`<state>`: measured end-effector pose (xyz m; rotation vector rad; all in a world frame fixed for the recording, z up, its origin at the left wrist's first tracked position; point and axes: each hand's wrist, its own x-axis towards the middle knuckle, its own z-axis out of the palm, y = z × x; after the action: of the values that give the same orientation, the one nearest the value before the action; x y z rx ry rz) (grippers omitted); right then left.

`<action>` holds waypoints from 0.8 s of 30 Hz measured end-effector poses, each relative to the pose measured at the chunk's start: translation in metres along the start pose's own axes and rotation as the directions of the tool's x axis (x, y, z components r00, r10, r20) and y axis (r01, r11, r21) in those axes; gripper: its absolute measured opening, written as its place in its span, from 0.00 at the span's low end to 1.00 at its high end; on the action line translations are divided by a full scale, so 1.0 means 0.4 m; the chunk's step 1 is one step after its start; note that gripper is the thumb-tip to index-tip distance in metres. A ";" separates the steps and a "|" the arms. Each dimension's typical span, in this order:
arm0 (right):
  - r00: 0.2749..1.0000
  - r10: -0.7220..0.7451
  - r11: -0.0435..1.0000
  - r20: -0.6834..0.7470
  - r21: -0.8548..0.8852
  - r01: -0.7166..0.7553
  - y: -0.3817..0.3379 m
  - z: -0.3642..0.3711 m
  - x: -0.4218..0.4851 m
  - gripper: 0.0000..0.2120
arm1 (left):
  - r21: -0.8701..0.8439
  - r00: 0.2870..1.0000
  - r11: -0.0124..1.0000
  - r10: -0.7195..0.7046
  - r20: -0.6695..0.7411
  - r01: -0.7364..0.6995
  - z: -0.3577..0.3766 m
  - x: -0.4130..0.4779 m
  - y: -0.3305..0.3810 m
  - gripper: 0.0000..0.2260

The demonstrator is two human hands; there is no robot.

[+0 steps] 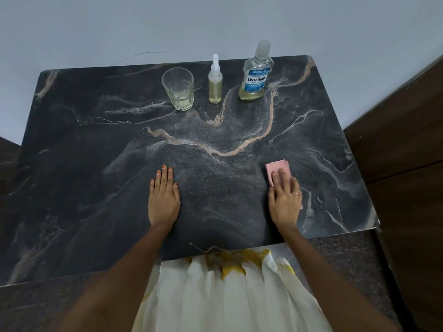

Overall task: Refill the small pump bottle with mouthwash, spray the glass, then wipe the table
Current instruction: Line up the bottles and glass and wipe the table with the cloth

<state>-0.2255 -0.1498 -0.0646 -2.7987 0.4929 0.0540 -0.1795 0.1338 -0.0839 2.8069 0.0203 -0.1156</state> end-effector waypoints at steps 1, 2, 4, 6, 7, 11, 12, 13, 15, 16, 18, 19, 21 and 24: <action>0.999 0.036 0.999 -0.009 -0.006 -0.037 -0.008 0.003 0.004 0.20 | -0.002 1.000 1.000 0.000 -0.001 0.000 0.000 0.000 0.000 0.21; 0.998 0.066 0.998 -0.021 -0.003 -0.066 -0.022 0.008 0.003 0.20 | -0.003 1.000 1.000 0.001 -0.002 -0.001 0.000 0.000 0.000 0.21; 0.998 0.066 0.998 -0.022 0.012 -0.065 -0.069 0.021 -0.007 0.20 | -0.001 1.000 1.000 0.002 -0.005 -0.002 0.001 -0.001 0.000 0.21; 0.999 -0.042 0.999 0.033 0.017 0.041 -0.131 0.038 -0.028 0.21 | -0.004 1.000 1.000 0.006 -0.007 -0.006 0.001 -0.001 -0.001 0.21; 0.992 -0.104 0.994 0.067 0.022 0.102 -0.166 0.049 -0.042 0.22 | -0.007 1.000 1.000 0.007 -0.006 -0.007 0.001 -0.001 -0.001 0.21; 0.948 -0.291 0.955 0.126 -0.019 0.296 -0.284 0.083 -0.116 0.24 | -0.001 1.000 1.000 0.008 -0.005 -0.008 0.002 0.002 -0.001 0.21; 0.933 -0.332 0.939 0.137 -0.044 0.341 -0.294 0.086 -0.132 0.24 | 0.004 1.000 1.000 0.007 -0.005 -0.007 0.002 0.002 -0.001 0.21; 0.920 -0.365 0.924 0.142 -0.067 0.376 -0.294 0.086 -0.142 0.23 | 0.009 1.000 1.000 0.006 -0.004 -0.006 0.001 0.003 -0.001 0.21; 0.905 -0.408 0.903 0.121 -0.094 0.420 -0.270 0.086 -0.146 0.22 | 0.009 1.000 1.000 0.006 0.001 -0.006 0.001 0.002 -0.002 0.21; 0.903 -0.414 0.900 0.112 -0.095 0.425 -0.253 0.083 -0.146 0.22 | 0.007 1.000 1.000 0.007 0.001 -0.007 0.001 0.002 -0.002 0.21; 0.915 -0.391 0.913 0.099 -0.084 0.399 -0.216 0.073 -0.145 0.21 | 0.005 1.000 1.000 0.011 0.005 -0.011 0.001 0.001 -0.002 0.21; 0.927 -0.364 0.925 0.093 -0.076 0.371 -0.195 0.065 -0.142 0.21 | 0.001 1.000 1.000 0.012 0.006 -0.012 0.000 0.000 -0.002 0.21; 0.954 -0.292 0.954 0.073 -0.052 0.296 -0.149 0.048 -0.130 0.22 | -0.007 1.000 1.000 0.014 0.007 -0.014 0.000 -0.001 -0.002 0.21; 0.989 -0.147 0.989 0.026 -0.001 0.147 -0.072 0.026 -0.103 0.22 | 0.004 1.000 1.000 0.014 0.010 -0.014 0.000 -0.001 -0.004 0.21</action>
<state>-0.2543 -0.1074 -0.0629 -2.8241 0.2787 0.0596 -0.1798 0.1354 -0.0844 2.8101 -0.0013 -0.1262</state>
